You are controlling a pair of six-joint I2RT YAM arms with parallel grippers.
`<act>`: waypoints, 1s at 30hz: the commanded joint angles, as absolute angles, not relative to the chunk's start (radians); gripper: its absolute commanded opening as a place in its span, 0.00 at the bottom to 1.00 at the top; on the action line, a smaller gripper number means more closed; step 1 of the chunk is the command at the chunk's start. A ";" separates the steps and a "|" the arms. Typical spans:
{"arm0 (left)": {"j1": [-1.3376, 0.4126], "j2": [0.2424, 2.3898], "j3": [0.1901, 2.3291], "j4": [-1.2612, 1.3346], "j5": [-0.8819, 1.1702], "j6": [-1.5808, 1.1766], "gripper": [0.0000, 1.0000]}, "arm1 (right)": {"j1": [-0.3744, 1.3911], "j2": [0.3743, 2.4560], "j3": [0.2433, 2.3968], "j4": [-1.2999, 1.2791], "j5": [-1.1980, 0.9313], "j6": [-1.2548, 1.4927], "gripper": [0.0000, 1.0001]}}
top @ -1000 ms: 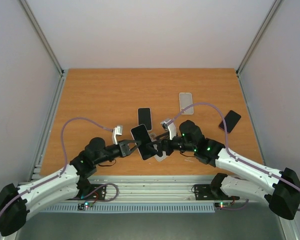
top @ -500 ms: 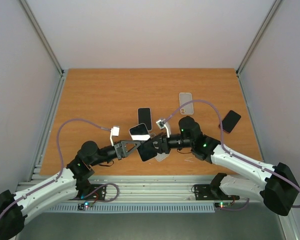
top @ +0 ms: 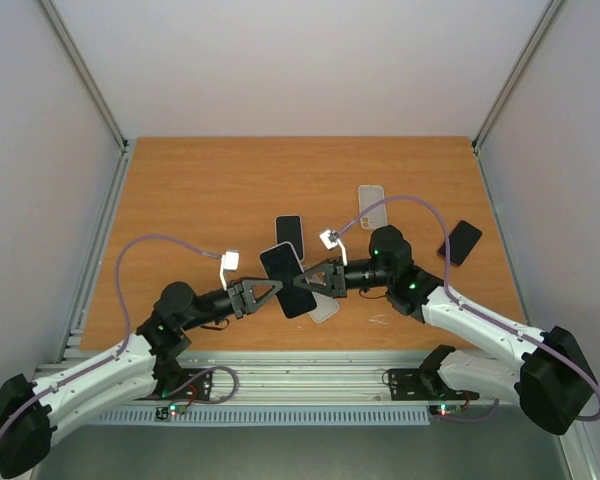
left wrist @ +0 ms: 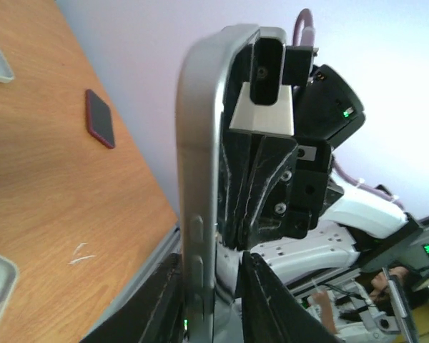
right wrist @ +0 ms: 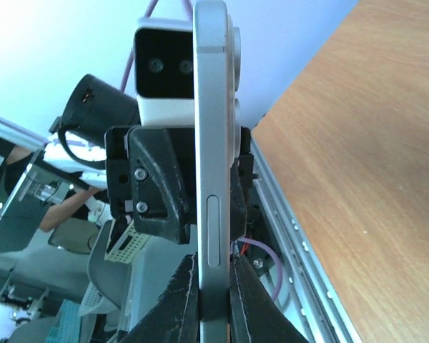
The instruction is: Put the phone into the phone case
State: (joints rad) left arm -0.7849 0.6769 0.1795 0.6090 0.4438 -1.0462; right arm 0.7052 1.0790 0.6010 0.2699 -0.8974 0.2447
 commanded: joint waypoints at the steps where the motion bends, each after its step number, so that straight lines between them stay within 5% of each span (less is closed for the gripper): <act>1: -0.782 0.690 0.181 0.574 0.389 -1.027 0.26 | 0.650 1.085 0.588 0.309 -0.922 0.233 0.01; 13: -0.784 0.681 0.244 0.175 0.174 -0.965 0.82 | 0.544 1.145 0.703 -0.235 -0.815 -0.095 0.01; 17: -0.783 0.721 0.264 0.105 0.139 -0.965 0.93 | 0.544 1.208 0.741 -0.320 -0.766 -0.169 0.01; 30: -0.782 0.886 0.295 0.067 0.099 -1.001 0.99 | 0.544 1.444 0.830 -0.400 -0.633 -0.275 0.01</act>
